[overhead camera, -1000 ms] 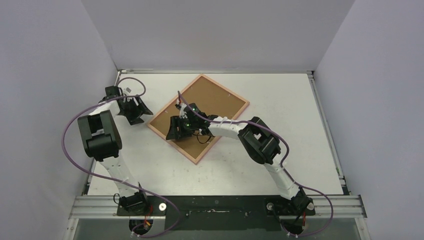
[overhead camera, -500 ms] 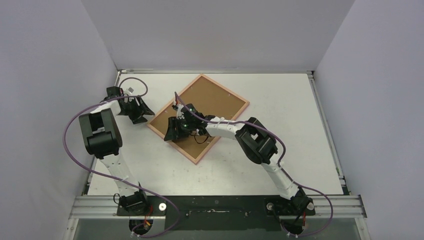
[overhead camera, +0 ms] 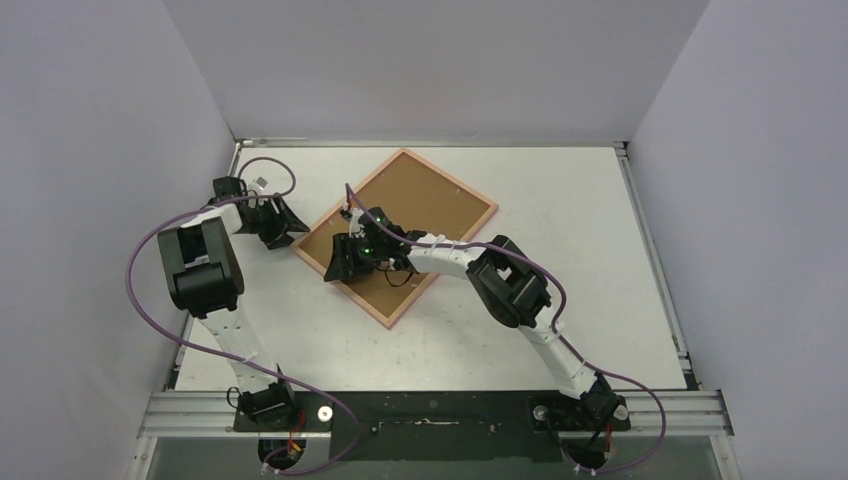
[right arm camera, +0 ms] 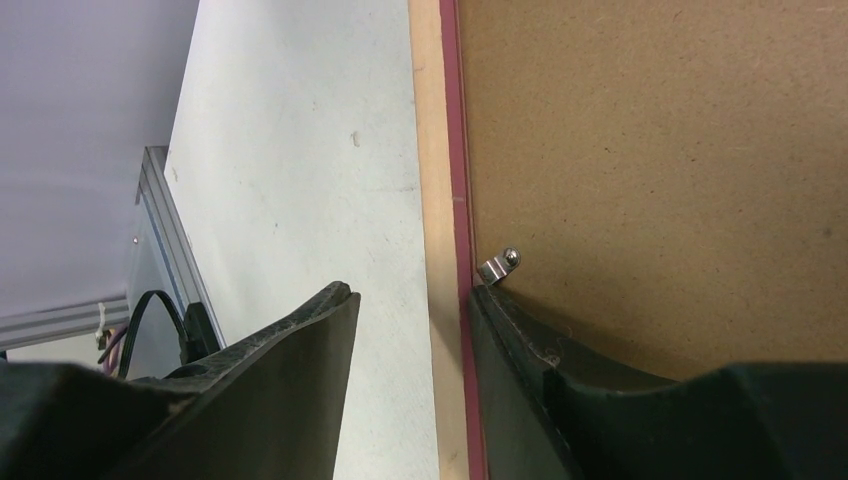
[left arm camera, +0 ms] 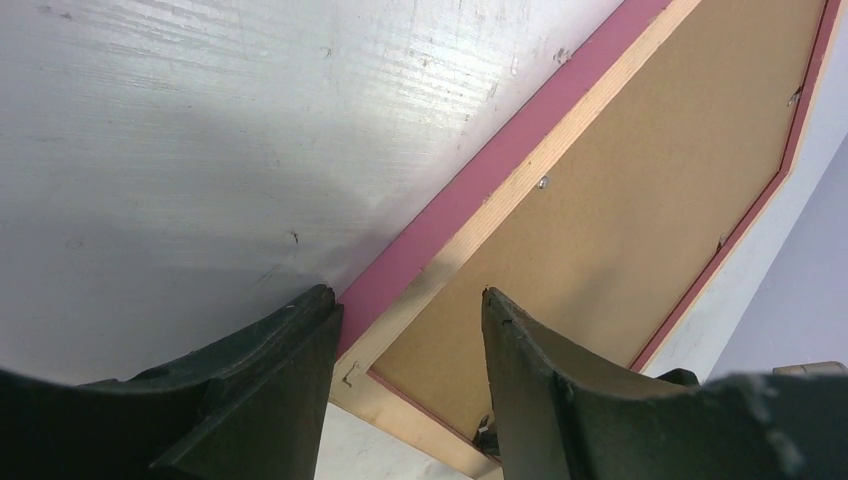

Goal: Put the photo into the frame
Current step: Install the photo frame at the center of the board.

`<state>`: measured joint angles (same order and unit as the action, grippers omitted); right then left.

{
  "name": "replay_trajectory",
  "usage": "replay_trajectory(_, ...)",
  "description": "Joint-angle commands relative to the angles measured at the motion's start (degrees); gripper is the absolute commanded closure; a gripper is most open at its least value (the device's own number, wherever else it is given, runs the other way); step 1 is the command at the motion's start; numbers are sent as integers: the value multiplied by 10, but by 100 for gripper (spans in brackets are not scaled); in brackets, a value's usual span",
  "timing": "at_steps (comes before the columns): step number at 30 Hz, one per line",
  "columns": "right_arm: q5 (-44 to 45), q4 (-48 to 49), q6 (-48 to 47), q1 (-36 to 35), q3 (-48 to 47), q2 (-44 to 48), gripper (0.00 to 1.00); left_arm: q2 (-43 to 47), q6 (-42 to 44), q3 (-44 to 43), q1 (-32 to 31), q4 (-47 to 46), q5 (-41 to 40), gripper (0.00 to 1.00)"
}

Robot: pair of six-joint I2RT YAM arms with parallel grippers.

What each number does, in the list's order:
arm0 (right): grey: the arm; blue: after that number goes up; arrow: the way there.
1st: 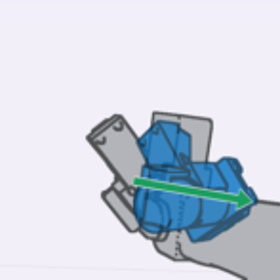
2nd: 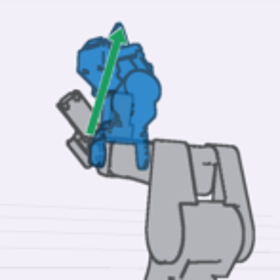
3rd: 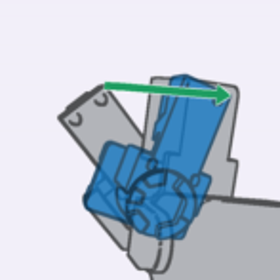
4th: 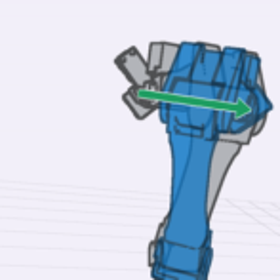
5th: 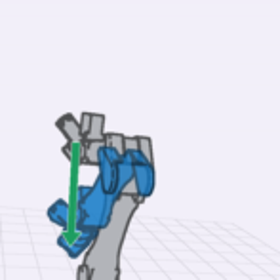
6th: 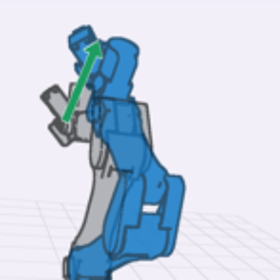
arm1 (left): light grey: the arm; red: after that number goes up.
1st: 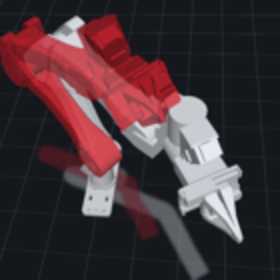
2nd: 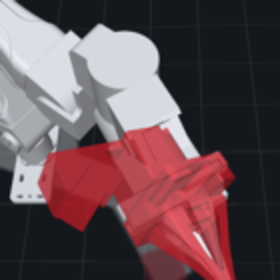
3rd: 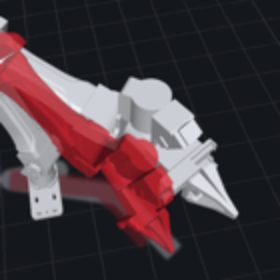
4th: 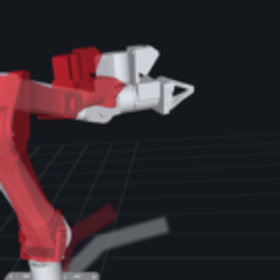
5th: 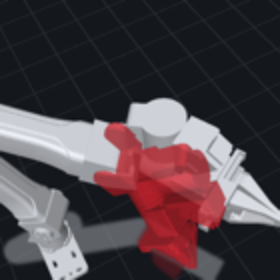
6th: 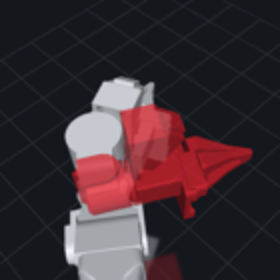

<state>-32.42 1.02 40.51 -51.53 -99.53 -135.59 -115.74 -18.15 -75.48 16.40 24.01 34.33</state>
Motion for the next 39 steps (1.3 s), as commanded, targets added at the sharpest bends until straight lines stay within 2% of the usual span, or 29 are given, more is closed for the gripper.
replay_trajectory(1, 31, -8, -18, -12, -4, -30, 54, 20, -4, 15, -1, -24, 8, 48)
replay_trajectory(19, 91, 40, -17, -7, 83, 65, 53, 18, -6, 6, 1, -20, -13, 49)
replay_trajectory(39, 69, 34, -18, -10, 28, 2, 54, 17, -6, 14, 1, -25, -13, 50)
